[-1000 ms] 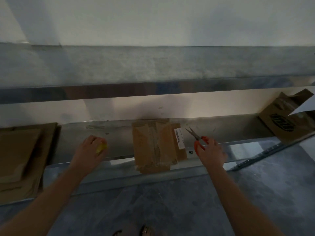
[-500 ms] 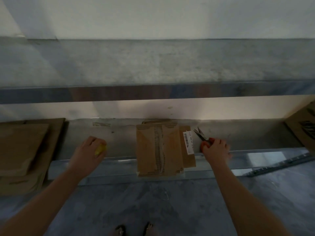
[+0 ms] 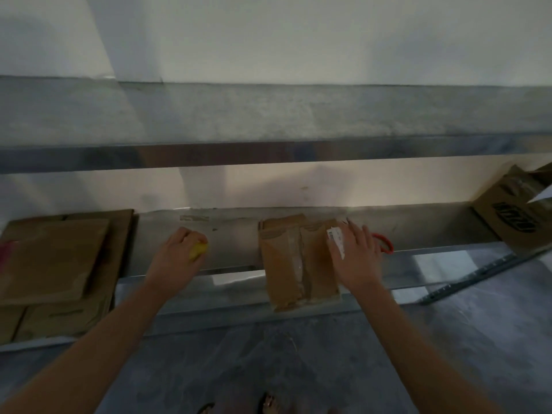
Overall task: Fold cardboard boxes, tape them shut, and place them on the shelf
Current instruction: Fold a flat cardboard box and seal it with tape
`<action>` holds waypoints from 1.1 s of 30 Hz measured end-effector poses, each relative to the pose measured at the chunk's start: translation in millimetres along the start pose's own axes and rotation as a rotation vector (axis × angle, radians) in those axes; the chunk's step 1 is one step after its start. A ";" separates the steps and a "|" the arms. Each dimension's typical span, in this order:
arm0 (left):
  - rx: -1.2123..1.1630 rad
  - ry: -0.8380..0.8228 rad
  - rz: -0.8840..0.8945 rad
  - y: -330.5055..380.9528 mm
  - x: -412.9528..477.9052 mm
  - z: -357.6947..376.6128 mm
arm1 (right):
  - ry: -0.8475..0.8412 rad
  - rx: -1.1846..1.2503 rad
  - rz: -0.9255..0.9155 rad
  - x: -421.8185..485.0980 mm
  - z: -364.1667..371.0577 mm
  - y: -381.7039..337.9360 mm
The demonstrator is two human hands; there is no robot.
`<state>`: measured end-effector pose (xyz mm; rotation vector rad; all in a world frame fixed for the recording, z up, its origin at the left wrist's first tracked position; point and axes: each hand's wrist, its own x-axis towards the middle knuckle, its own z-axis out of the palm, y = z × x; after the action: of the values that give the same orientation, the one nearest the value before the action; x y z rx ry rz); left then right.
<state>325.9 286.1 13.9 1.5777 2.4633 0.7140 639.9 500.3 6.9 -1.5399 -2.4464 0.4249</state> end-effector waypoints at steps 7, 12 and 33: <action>-0.023 -0.032 0.072 -25.6 -24.0 -15.7 | -0.325 0.168 0.081 -20.6 41.0 -70.3; -0.013 -0.012 0.035 -39.8 -30.1 -28.0 | -0.195 0.287 0.092 -5.7 40.0 -80.7; -0.061 0.053 -0.097 -39.7 -18.9 -21.3 | -0.419 0.253 0.015 53.6 36.3 -88.9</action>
<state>294.1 249.0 12.0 1.4251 2.5097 0.8179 530.2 507.7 6.3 -1.4807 -2.5412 1.1138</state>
